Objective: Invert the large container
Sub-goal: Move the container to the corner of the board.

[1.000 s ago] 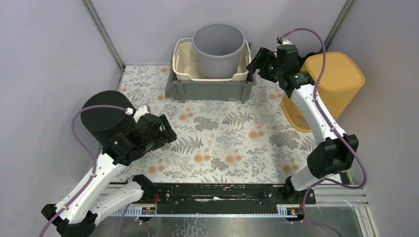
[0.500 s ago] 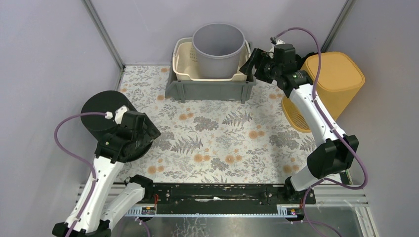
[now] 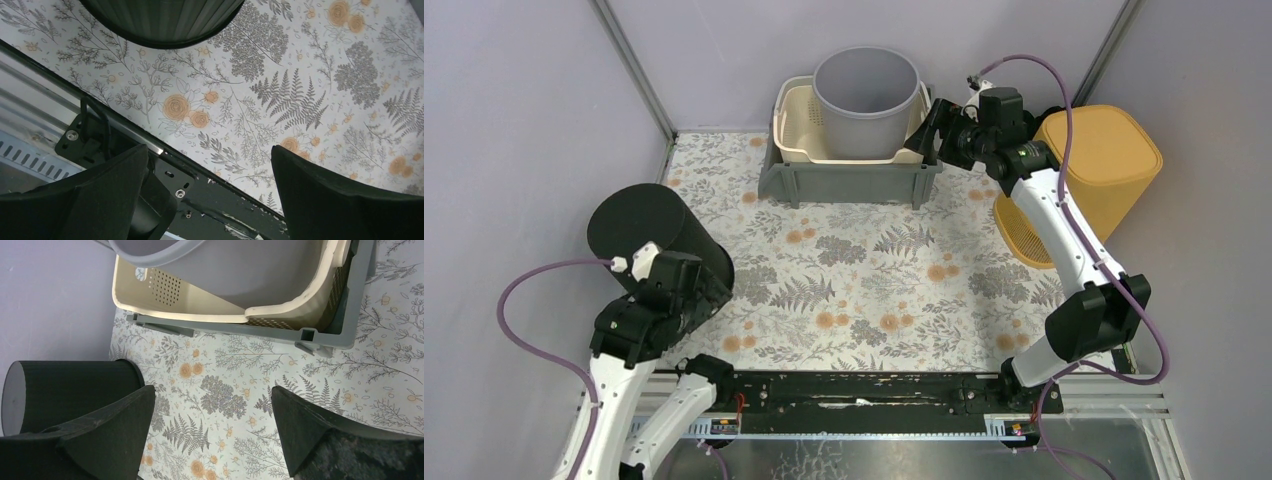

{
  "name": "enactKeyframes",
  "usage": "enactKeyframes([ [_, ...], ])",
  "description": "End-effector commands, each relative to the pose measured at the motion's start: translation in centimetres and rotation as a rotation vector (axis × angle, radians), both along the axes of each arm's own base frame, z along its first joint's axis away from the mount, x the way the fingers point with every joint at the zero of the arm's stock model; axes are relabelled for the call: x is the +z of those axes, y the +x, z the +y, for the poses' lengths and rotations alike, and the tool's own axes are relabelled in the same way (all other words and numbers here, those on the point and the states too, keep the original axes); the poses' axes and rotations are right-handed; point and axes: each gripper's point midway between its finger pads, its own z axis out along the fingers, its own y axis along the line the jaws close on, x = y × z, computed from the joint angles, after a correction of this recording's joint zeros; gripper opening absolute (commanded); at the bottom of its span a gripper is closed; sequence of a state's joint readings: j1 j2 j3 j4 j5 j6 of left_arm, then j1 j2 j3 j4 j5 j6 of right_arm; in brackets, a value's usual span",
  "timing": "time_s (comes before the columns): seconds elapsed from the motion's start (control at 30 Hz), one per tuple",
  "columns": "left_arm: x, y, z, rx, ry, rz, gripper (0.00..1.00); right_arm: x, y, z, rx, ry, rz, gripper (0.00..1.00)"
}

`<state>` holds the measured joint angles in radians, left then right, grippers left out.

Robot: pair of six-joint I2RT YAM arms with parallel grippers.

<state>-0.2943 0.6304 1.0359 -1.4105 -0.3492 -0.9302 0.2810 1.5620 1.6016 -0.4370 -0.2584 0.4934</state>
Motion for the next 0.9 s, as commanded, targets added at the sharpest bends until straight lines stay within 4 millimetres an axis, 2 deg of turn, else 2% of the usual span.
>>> enactKeyframes([
  [0.0,-0.3,0.4,1.2,0.075,0.056,0.028,1.0,4.0,-1.0,0.9,0.07,0.018,-0.09,0.93],
  [0.17,1.2,2.1,2.1,0.131,0.104,-0.02,1.0,3.4,-1.3,1.1,0.095,0.004,-0.07,0.94],
  [0.37,1.0,4.4,2.3,0.12,0.147,0.006,1.0,2.9,-1.9,1.3,0.114,0.004,-0.057,0.95],
  [0.47,0.2,6.0,2.9,0.091,0.154,0.038,1.0,2.7,-1.9,1.4,0.114,0.009,-0.05,0.95],
  [0.67,-1.4,9.6,5.5,0.048,0.105,0.041,1.0,2.8,-2.1,1.5,0.121,0.012,-0.053,0.96],
  [0.73,-1.3,11.0,5.8,0.018,0.096,0.02,1.0,1.8,-2.3,1.5,0.121,0.008,-0.032,0.96],
  [0.87,-1.6,14.0,5.7,-0.031,0.089,-0.007,1.0,1.4,-2.3,1.8,0.127,0.008,-0.023,0.96],
])
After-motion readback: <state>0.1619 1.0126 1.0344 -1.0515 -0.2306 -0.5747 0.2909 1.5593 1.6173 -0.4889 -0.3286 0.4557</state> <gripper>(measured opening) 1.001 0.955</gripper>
